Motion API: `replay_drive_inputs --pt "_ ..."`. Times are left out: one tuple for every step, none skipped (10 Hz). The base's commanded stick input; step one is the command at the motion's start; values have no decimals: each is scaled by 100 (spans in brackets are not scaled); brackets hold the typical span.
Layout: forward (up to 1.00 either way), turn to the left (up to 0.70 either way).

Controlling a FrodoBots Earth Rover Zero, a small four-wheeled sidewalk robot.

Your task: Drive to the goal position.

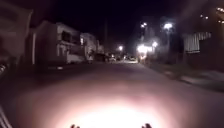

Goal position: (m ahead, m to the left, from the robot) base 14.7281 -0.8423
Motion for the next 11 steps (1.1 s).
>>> replay_drive_inputs --pt "70 0" --pt "70 0" --pt "70 0" --pt "70 0" --pt "70 0" --pt "70 0" --pt "70 0" --pt "70 0" --pt "70 0" --pt "70 0" --pt "70 0"
